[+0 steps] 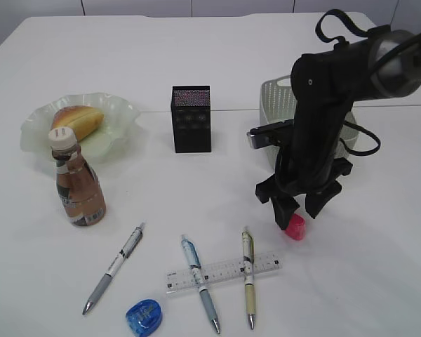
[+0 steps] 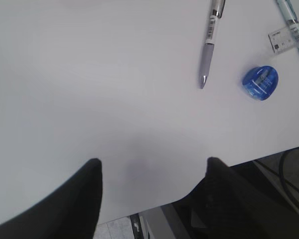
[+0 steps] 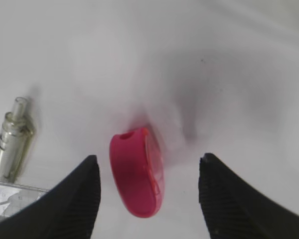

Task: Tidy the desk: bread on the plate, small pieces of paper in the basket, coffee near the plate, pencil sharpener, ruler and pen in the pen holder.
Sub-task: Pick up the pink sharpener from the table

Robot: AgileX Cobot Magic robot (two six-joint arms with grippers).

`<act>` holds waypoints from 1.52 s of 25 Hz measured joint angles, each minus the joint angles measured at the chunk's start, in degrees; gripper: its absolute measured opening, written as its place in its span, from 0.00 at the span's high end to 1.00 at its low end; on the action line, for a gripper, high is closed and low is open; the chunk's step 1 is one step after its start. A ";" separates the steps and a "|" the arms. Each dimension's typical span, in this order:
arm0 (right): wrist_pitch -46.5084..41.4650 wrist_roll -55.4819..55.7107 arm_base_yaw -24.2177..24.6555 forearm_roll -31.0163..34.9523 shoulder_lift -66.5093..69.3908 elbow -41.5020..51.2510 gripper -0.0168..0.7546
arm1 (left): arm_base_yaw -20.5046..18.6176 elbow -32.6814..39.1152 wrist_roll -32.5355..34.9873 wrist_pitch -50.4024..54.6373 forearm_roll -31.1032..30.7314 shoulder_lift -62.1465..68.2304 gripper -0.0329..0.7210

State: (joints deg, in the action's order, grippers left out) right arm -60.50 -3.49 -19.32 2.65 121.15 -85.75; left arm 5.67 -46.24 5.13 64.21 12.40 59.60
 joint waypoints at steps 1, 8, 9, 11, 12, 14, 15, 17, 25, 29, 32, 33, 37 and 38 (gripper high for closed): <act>0.00 0.00 0.00 0.00 0.25 0.00 0.38 | 0.00 0.00 0.04 0.00 0.00 0.00 0.32; 0.22 -0.02 0.00 0.00 1.30 0.00 0.44 | 0.00 0.00 0.27 0.00 0.00 0.00 0.32; 0.22 -0.02 0.00 0.10 1.30 0.00 0.46 | 0.00 0.00 0.27 0.00 0.00 0.00 0.32; 0.24 -0.02 0.00 0.21 1.42 0.00 0.51 | 0.00 0.00 0.27 -0.09 0.00 0.00 0.32; 0.34 -0.02 0.00 0.21 1.42 0.00 0.53 | 0.00 0.00 0.27 -0.09 0.00 0.00 0.32; 0.34 -0.25 0.00 0.41 1.42 0.00 0.59 | 0.00 0.00 0.27 -0.09 0.00 0.00 0.32; 0.34 -0.49 0.00 0.93 1.42 0.00 0.62 | 0.00 0.00 0.27 -0.09 0.00 0.00 0.32; 0.34 -0.88 0.00 2.01 1.42 0.00 0.68 | 0.00 0.00 0.27 -0.09 0.00 0.00 0.33; 0.34 -1.25 0.00 3.05 1.42 0.00 0.73 | 0.00 0.00 0.27 -0.13 0.00 0.00 0.32; -0.17 -1.25 0.00 3.78 0.81 -2.86 0.73 | 0.00 0.00 0.27 -0.22 0.00 0.00 0.32; -1.05 -1.37 0.00 6.21 -0.21 -8.05 0.73 | 0.00 0.00 0.27 -0.35 0.00 0.00 0.33; -1.29 -1.37 0.00 7.21 -0.45 -9.88 0.73 | 0.00 0.00 0.27 -0.59 0.00 0.00 0.33; -0.83 -1.37 0.00 11.41 -0.58 -17.31 0.73 | 0.00 0.00 0.27 -0.95 0.00 0.00 0.33; -0.04 -1.37 0.00 12.60 -0.58 -18.52 0.73 | 0.00 0.00 0.27 -0.95 0.00 0.00 0.33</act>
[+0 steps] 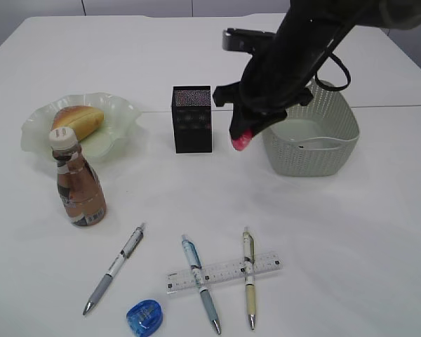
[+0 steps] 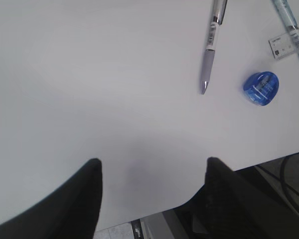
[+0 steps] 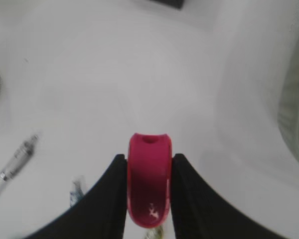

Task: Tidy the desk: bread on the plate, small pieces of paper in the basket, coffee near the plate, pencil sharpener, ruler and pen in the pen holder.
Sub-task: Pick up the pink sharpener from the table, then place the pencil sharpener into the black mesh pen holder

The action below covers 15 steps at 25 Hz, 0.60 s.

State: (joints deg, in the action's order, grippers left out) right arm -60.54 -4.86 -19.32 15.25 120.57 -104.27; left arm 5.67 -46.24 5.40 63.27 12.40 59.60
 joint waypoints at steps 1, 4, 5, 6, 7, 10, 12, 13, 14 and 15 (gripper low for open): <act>1.35 0.00 0.00 1.15 0.00 -0.88 0.73 | 0.00 0.00 0.00 0.00 0.00 0.00 0.33; 6.47 0.00 0.00 3.82 0.00 -1.96 0.73 | 0.00 0.00 0.00 0.00 0.00 0.00 0.33; 8.56 0.00 0.00 4.26 0.00 -1.93 0.73 | 0.00 0.00 0.00 0.00 0.00 0.00 0.33; 10.63 0.00 0.00 4.62 0.00 -1.93 0.73 | 0.00 0.00 0.00 0.00 0.00 0.00 0.33; 12.35 0.00 0.00 4.95 0.00 -1.93 0.73 | 0.00 0.00 0.00 0.00 0.00 0.00 0.33; 18.17 0.00 0.00 5.46 0.00 -1.93 0.73 | 0.00 0.00 0.00 0.00 0.00 0.00 0.34; 21.62 0.00 0.00 5.98 0.00 -2.04 0.73 | 0.00 0.00 0.00 0.00 0.00 0.00 0.35; 22.74 0.00 0.00 6.65 0.30 -2.33 0.73 | 0.00 0.00 0.00 0.00 0.00 0.00 0.35; 23.39 0.00 0.00 7.33 0.65 -3.00 0.73 | 0.00 0.00 0.00 0.00 0.00 0.00 0.35; 23.82 0.00 0.00 7.73 1.43 -3.83 0.73 | 0.00 0.00 0.00 0.00 0.00 0.00 0.35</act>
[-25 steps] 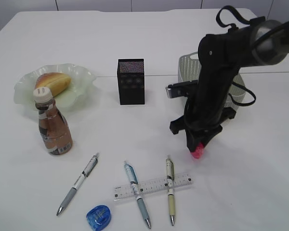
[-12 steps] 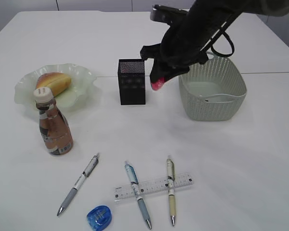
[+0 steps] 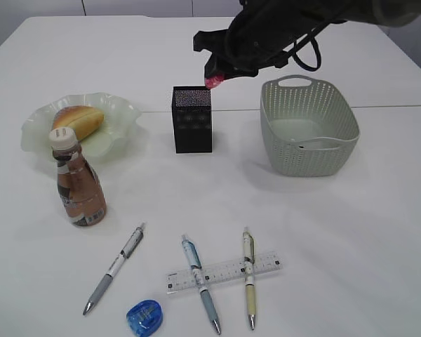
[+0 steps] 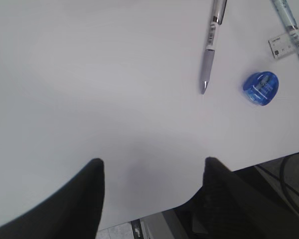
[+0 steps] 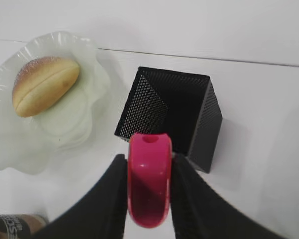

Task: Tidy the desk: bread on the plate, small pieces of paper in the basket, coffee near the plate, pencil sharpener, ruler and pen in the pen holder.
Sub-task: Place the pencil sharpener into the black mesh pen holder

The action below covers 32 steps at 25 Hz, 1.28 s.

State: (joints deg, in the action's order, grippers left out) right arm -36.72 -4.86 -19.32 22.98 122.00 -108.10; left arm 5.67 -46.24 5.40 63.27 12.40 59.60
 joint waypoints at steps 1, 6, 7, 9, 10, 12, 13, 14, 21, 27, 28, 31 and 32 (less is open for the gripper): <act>0.24 0.00 0.00 0.30 0.90 -0.79 0.73 | 0.00 0.00 0.00 0.00 0.00 0.00 0.35; 0.24 0.00 0.00 2.11 5.55 -5.61 0.73 | 0.00 0.00 0.00 0.21 0.11 0.00 0.35; 0.24 0.00 0.00 2.27 6.17 -6.21 0.73 | 0.00 0.00 0.00 0.32 0.11 0.00 0.35; 0.24 0.00 0.00 2.68 7.26 -7.31 0.73 | 0.00 0.00 0.00 0.32 0.11 0.00 0.35; 0.24 0.00 0.00 2.92 7.72 -7.75 0.73 | 0.00 0.00 0.00 0.32 0.21 0.00 0.35; 0.97 0.00 0.00 3.62 8.57 -8.12 0.73 | 0.00 0.00 0.00 0.42 0.47 0.00 0.35; 1.29 0.00 0.00 3.97 9.03 -8.22 0.73 | 0.00 0.00 0.00 0.42 0.71 0.00 0.35; 1.70 0.00 0.00 4.26 9.46 -8.22 0.73 | 0.00 0.00 0.00 0.42 0.85 0.00 0.35; 5.43 -0.11 0.00 5.77 11.10 -8.22 0.73 | 0.00 0.00 0.00 0.42 1.73 0.00 0.35; 9.10 -0.23 0.00 8.12 12.80 -8.24 0.73 | 0.00 0.00 0.00 0.42 1.87 0.00 0.36; 9.26 -0.23 0.00 8.20 13.09 -8.24 0.73 | 0.00 0.00 0.00 0.42 1.96 0.00 0.36; 9.26 -0.32 0.00 9.02 13.45 -8.24 0.71 | 0.00 0.00 0.00 0.42 1.96 0.00 0.36; 9.26 -0.32 0.00 9.39 13.70 -8.24 0.69 | 0.00 0.00 0.00 0.42 2.10 0.00 0.36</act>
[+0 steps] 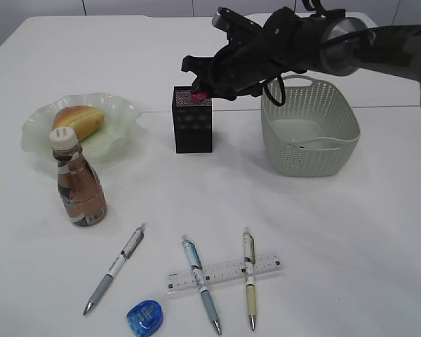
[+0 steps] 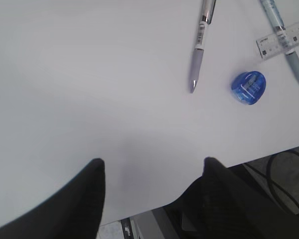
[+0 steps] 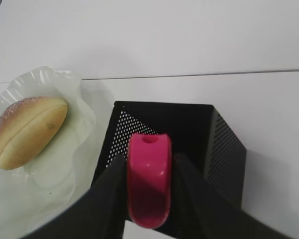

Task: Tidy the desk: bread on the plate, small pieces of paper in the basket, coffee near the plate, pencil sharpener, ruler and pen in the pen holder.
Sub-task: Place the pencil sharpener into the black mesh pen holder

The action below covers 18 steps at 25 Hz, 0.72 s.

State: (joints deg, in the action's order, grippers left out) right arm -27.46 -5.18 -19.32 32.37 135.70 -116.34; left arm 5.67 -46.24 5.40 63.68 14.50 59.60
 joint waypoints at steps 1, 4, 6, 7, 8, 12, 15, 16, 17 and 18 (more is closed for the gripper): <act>0.00 0.00 0.00 0.36 0.13 0.00 0.67 | 0.00 0.00 0.00 0.00 -0.01 0.00 0.36; 0.00 -0.43 0.00 0.78 0.25 0.00 0.60 | 0.00 0.00 0.00 0.00 -0.01 0.00 0.36; 0.05 -0.47 0.00 1.13 0.25 0.00 0.58 | 0.00 0.00 0.00 0.00 -0.01 0.00 0.36; 0.05 -0.56 0.00 1.25 0.25 0.00 0.57 | 0.00 0.00 0.00 0.00 -0.01 0.00 0.36; 0.05 -0.56 0.00 1.37 0.25 0.00 0.57 | 0.00 0.00 0.00 0.00 -0.01 0.00 0.36; -2.23 -0.69 0.00 1.30 0.25 -1.20 0.56 | 0.00 0.00 0.00 0.00 -0.01 0.00 0.36; -8.78 -0.73 0.00 -1.01 0.25 -4.84 0.56 | 0.00 0.00 0.00 0.00 0.03 0.00 0.36; -11.95 -0.60 0.00 -2.57 0.25 -6.49 0.56 | 0.00 0.00 0.00 0.00 0.03 0.00 0.36; -15.49 0.10 0.00 -4.11 0.25 -8.19 0.56 | 0.00 0.00 0.00 0.00 0.03 0.00 0.36; -18.90 1.20 0.00 -6.18 0.25 -9.65 0.56 | 0.00 0.00 0.00 0.00 0.03 0.00 0.36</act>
State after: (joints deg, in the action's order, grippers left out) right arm -46.36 -3.97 -19.32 26.18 135.95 -125.99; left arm 5.67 -46.24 5.40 63.68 14.53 59.60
